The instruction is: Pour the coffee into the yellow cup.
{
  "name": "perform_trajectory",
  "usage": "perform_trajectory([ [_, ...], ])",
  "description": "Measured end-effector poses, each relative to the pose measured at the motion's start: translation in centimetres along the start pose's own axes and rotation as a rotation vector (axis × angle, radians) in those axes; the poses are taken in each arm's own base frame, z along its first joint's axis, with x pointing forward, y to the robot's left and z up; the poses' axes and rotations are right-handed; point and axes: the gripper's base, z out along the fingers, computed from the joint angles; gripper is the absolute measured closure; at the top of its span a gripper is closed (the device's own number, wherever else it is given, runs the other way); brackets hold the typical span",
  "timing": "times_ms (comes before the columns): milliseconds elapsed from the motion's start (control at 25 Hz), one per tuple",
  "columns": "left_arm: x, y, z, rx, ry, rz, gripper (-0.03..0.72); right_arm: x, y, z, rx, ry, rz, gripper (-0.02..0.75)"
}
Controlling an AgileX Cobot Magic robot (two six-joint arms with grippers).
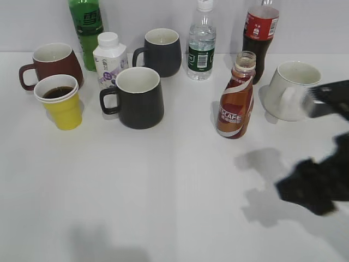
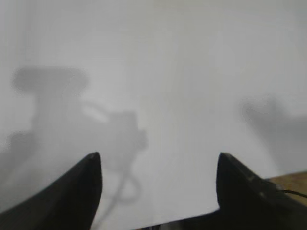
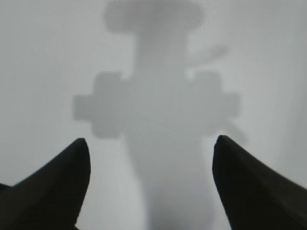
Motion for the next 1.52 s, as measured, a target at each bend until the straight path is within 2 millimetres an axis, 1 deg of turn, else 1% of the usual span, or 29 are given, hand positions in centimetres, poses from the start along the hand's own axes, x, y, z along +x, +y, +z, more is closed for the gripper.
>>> perform_trajectory([
  [160, 1.7, 0.0, -1.6, 0.077, -0.096, 0.05, 0.123, 1.8, -0.6, -3.7, 0.076, 0.06, 0.051, 0.145],
  [280, 3.4, 0.6, -1.4, 0.063, -0.133, 0.088, 0.123, 3.6, -1.7, -7.0, 0.19, 0.056, 0.033, 0.145],
  [360, 4.5, 1.0, -0.8, 0.044, -0.137, 0.106, 0.123, 4.8, -2.1, -9.2, 0.226, 0.009, 0.036, 0.145],
  [480, 5.4, 1.2, -1.0, 0.041, -0.171, 0.144, 0.123, 6.4, -2.3, -11.9, 0.227, -0.1, 0.049, 0.145],
  [560, 5.4, 1.2, -1.2, 0.047, -0.218, 0.171, 0.123, 7.5, -2.3, -13.4, 0.217, -0.195, 0.055, 0.145],
  [720, 4.9, 1.0, -0.4, 0.058, -0.288, 0.191, 0.123, 9.5, -2.5, -15.7, 0.195, -0.364, 0.064, 0.146],
  [840, 4.9, 1.0, -0.1, 0.058, -0.293, 0.194, 0.123, 10.5, -2.7, -16.4, 0.199, -0.433, 0.059, 0.146],
  [960, 4.9, 1.0, -0.1, 0.056, -0.296, 0.198, 0.124, 11.3, -2.9, -15.4, 0.214, -0.41, 0.038, 0.146],
  [1520, 4.8, 1.2, -0.1, 0.03, -0.302, 0.208, 0.143, 11.4, -2.8, -15.2, 0.204, -0.397, 0.02, 0.147],
])
